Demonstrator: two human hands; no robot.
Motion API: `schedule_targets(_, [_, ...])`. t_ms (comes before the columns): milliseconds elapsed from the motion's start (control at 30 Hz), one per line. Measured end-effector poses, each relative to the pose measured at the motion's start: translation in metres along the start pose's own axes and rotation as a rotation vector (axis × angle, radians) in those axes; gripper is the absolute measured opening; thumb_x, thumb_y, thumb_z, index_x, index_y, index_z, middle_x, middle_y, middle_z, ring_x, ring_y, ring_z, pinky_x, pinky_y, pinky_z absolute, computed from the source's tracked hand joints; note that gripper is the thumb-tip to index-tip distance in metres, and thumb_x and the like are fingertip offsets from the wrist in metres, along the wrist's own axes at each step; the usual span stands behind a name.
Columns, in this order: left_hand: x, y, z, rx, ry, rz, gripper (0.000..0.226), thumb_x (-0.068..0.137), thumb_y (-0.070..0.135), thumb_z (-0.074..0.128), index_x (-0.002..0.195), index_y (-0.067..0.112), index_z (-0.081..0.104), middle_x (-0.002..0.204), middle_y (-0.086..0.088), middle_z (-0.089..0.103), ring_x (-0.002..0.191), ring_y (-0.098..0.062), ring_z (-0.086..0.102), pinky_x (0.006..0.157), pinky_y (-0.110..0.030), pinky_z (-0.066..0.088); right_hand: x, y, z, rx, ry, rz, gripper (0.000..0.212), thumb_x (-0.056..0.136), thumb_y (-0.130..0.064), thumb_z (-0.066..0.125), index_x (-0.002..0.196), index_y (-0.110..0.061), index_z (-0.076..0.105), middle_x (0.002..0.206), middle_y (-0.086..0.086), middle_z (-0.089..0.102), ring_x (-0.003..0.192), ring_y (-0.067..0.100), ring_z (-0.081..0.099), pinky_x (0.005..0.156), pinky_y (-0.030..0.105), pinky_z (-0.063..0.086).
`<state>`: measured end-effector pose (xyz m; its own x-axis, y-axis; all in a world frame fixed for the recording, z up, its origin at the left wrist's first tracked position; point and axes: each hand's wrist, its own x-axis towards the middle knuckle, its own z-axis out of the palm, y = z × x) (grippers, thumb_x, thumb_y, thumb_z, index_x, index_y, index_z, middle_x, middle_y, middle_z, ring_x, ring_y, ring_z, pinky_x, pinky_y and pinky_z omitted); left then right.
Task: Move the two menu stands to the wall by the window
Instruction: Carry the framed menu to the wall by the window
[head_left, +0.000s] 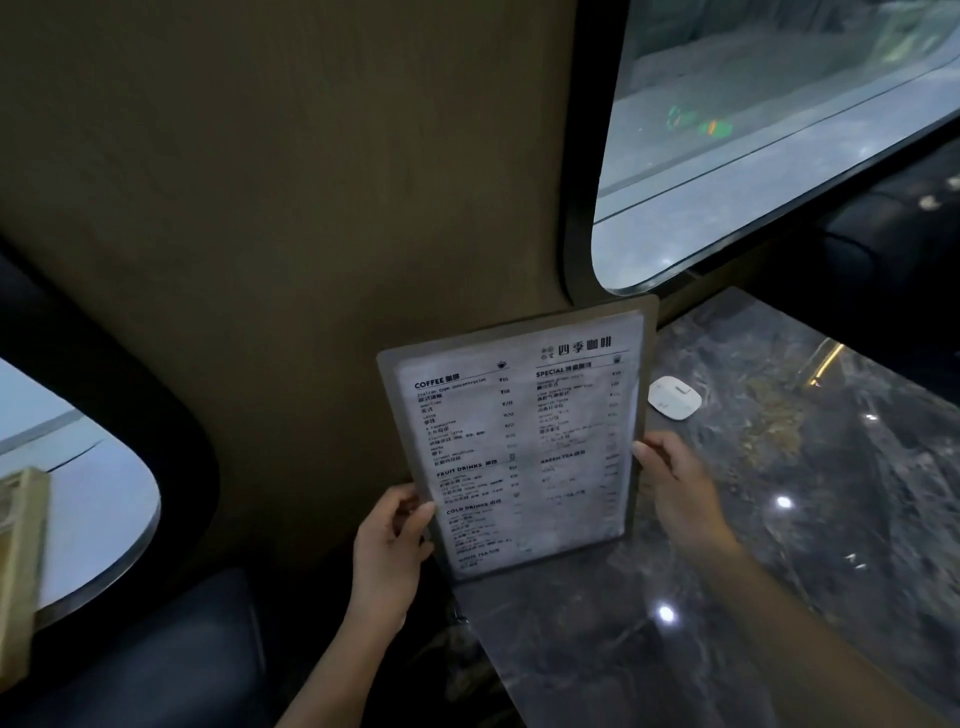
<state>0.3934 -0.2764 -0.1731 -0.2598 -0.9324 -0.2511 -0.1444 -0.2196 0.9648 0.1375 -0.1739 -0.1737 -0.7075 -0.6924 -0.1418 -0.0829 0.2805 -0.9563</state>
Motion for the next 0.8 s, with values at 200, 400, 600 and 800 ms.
schedule_targets(200, [-0.002,-0.008,-0.002,0.133,-0.036,0.121,0.017,0.088,0.021,0.058,0.093,0.036,0.063,0.087,0.019,0.070,0.085,0.000,0.065,0.069,-0.020,0.052,-0.005,0.001,-0.003,-0.114,-0.020,-0.005,0.024,0.090,-0.034,0.050,0.107,-0.019,0.058,0.104,0.001,0.065,0.098,0.018,0.061,0.088,0.044,0.050])
schedule_targets(400, [-0.007,-0.024,-0.009,0.579,-0.158,0.192,0.023,0.090,0.023,0.055,0.093,0.044,0.048,0.089,0.023,0.059,0.086,0.006,0.056,0.069,-0.012,0.044,-0.027,0.034,0.007,-0.408,-0.046,0.107,0.036,0.091,-0.022,0.049,0.127,-0.017,0.047,0.122,0.011,0.063,0.111,0.031,0.057,0.094,0.046,0.045])
schedule_targets(600, [-0.006,-0.031,-0.007,0.653,-0.112,0.186,0.013,0.089,0.018,0.056,0.092,0.030,0.050,0.077,0.024,0.057,0.069,0.009,0.054,0.055,-0.007,0.039,-0.018,0.061,0.012,-0.489,-0.354,0.247,0.076,0.087,-0.012,0.049,0.144,-0.027,0.002,0.136,0.009,0.049,0.120,0.031,0.049,0.083,0.029,0.037])
schedule_targets(800, [-0.024,-0.041,-0.005,0.641,-0.079,0.195,0.026,0.089,0.019,0.057,0.084,0.041,0.046,0.077,0.022,0.059,0.074,0.003,0.060,0.061,-0.019,0.048,-0.004,0.065,0.011,-0.378,-0.437,0.190,0.086,0.080,-0.005,0.051,0.143,-0.035,0.000,0.131,-0.002,0.041,0.116,0.025,0.047,0.093,0.047,0.047])
